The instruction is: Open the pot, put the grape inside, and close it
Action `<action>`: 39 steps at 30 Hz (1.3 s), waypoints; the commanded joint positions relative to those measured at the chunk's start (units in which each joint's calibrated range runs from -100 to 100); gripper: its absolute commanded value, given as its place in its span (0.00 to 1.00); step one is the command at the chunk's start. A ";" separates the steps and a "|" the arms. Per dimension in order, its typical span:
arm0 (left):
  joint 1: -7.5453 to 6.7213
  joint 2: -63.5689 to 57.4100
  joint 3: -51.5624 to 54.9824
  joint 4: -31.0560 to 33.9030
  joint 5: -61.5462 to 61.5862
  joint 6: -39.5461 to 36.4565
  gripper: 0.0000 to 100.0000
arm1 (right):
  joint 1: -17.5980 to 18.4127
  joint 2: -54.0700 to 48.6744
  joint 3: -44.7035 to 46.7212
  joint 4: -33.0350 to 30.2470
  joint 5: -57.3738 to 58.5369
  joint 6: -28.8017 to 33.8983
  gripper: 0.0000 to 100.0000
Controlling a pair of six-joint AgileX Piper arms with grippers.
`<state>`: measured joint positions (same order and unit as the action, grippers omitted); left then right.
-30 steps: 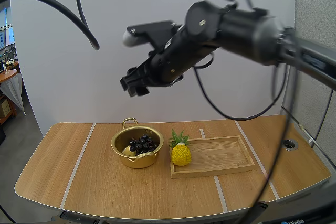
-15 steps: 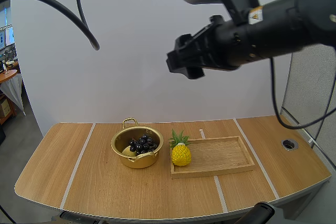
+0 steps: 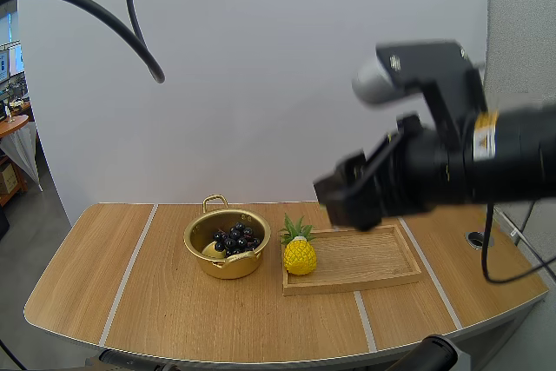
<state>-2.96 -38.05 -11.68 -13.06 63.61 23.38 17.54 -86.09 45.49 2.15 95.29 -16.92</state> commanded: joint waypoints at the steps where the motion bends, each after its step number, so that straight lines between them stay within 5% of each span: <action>1: -0.18 -0.26 -0.40 0.39 -1.38 -0.52 0.00 | -0.70 -3.13 3.56 -0.36 -1.94 0.08 1.00; 13: -0.18 -0.26 -0.40 0.39 -1.38 -0.52 0.00 | -2.05 -7.34 9.26 -2.15 -2.03 0.08 1.00; 16: -0.18 -0.26 -0.40 0.39 -1.38 -0.52 0.00 | -2.12 -7.34 9.36 -1.15 -1.79 0.08 0.44; 17: -0.18 -0.26 -0.40 0.39 -1.38 -0.52 0.00 | -2.12 -7.34 9.36 -0.76 -1.61 0.08 0.12; 18: -0.18 -0.26 -0.40 0.39 -1.38 -0.52 0.00 | -2.12 -7.34 9.36 -0.60 -1.61 0.08 0.00; 39: -0.18 -0.26 -0.40 0.39 -1.38 -0.52 0.00 | -2.82 -9.30 9.36 -0.72 1.72 0.08 0.00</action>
<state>-2.96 -38.05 -11.68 -13.06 63.61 23.38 15.58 -93.38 54.81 1.28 96.58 -16.73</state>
